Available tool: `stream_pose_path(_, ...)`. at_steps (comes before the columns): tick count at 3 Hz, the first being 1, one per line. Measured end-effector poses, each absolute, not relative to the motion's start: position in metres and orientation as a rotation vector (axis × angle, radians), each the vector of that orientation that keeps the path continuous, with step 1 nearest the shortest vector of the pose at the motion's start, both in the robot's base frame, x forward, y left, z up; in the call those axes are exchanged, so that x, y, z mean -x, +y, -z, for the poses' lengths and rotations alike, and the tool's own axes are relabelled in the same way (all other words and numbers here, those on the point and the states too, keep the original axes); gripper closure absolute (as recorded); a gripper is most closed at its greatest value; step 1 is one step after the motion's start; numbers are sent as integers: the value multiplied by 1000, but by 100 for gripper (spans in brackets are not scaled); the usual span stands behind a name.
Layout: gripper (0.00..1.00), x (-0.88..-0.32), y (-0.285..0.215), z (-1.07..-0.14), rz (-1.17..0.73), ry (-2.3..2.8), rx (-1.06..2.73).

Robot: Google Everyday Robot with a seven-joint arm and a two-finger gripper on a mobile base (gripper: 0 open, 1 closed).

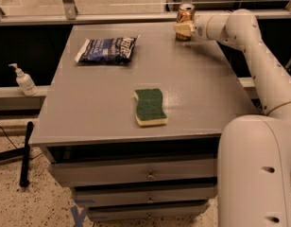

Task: Move orange can near sponge

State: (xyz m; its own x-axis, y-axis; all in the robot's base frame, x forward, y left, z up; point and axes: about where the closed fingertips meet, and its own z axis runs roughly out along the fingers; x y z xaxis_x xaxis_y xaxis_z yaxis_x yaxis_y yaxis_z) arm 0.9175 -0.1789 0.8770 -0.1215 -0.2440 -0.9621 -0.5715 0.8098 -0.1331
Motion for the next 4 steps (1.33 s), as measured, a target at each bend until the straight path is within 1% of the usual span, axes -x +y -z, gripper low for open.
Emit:
stream_pose_path(1, 87, -904, -178, -883, -353, 1712, 652)
stream_pose_path(2, 100, -869, -175, -896, -438, 1708, 696)
stream_pose_path(4, 100, -759, -175, -903, -660, 1660, 843)
